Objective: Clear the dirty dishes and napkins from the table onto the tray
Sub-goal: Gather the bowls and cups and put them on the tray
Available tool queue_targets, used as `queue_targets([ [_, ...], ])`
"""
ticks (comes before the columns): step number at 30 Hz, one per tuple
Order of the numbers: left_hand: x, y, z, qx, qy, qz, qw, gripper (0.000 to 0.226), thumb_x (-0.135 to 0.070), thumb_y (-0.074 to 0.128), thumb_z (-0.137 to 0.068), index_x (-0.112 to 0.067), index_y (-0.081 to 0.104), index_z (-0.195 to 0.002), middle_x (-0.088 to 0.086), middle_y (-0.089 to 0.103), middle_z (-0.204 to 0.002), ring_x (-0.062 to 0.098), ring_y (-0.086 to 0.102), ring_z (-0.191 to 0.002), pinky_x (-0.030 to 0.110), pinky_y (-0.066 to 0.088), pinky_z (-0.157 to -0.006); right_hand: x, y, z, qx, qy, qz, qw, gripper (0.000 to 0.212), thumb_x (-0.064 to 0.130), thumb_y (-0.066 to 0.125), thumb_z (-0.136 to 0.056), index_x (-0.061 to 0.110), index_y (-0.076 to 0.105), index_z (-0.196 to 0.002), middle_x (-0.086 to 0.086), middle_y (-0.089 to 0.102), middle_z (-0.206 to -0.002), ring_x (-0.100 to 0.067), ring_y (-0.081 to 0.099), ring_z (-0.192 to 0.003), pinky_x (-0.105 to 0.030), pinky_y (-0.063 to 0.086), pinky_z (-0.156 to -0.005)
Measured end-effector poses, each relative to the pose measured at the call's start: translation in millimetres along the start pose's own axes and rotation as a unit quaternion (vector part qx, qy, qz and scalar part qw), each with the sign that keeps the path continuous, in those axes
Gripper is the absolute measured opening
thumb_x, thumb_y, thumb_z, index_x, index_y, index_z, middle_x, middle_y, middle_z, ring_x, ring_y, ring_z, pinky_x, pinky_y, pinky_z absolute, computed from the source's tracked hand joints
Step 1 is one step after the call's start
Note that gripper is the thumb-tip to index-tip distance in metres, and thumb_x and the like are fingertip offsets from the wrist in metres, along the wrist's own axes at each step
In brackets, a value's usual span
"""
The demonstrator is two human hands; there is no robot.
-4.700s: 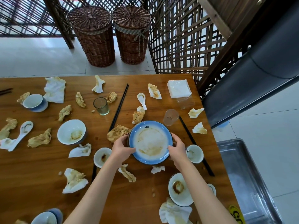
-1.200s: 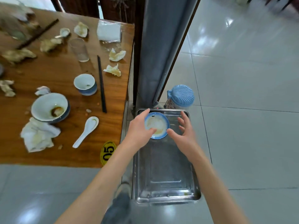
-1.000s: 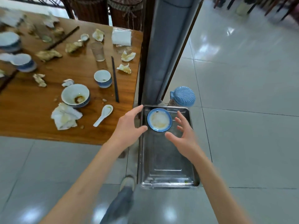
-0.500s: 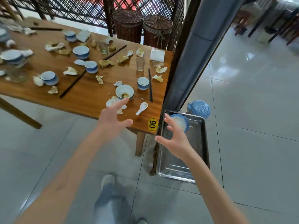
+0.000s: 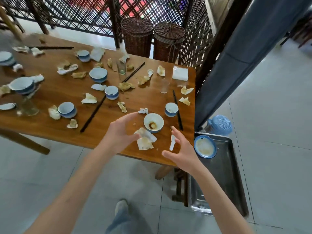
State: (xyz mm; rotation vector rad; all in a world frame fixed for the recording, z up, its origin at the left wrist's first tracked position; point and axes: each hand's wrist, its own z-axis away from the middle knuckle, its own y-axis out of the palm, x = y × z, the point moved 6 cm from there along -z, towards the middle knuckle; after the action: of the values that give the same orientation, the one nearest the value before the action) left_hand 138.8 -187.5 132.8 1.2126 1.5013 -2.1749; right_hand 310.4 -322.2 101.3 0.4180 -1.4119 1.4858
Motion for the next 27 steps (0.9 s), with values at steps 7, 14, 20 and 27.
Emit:
queue_targets([
  [7,40,19,-72,0.089,0.007,-0.006,0.996,0.078,-0.026,0.078,-0.074,-0.04,0.037,-0.138,-0.011,0.043,-0.142,0.007,0.041,-0.124,0.016,0.034,-0.084,-11,26,-60,-0.018,0.064,0.029,0.997,0.095,0.033,0.078,-0.073,0.037,0.017,-0.146,0.011,0.026,-0.152,-0.015,0.028,-0.138,-0.033,0.035,-0.105],
  [14,55,64,-120,0.163,0.015,-0.042,0.986,0.085,-0.022,0.08,-0.072,-0.025,0.034,-0.143,-0.001,0.039,-0.146,0.017,0.038,-0.132,0.031,0.038,-0.104,-41,34,-114,0.002,0.092,0.126,0.988,0.099,0.036,0.077,-0.074,0.037,0.01,-0.147,0.011,0.021,-0.154,-0.014,0.022,-0.141,-0.037,0.032,-0.108],
  [20,61,103,-149,0.205,-0.01,-0.085,0.975,0.111,-0.022,0.086,-0.062,-0.021,0.016,-0.149,0.001,0.032,-0.15,0.019,0.031,-0.137,0.035,0.032,-0.109,-62,45,-153,0.024,0.108,0.169,0.979,0.106,0.029,0.079,-0.073,0.035,0.005,-0.147,0.01,0.02,-0.155,-0.014,0.025,-0.14,-0.036,0.034,-0.106],
  [27,64,130,-164,0.245,-0.024,-0.117,0.962,0.122,-0.024,0.088,-0.057,-0.024,0.008,-0.149,0.0,0.028,-0.151,0.019,0.03,-0.136,0.035,0.032,-0.107,-76,48,-177,0.066,0.122,0.184,0.973,0.104,0.024,0.079,-0.074,0.03,0.008,-0.149,0.005,0.028,-0.152,-0.016,0.03,-0.139,-0.036,0.035,-0.106],
])
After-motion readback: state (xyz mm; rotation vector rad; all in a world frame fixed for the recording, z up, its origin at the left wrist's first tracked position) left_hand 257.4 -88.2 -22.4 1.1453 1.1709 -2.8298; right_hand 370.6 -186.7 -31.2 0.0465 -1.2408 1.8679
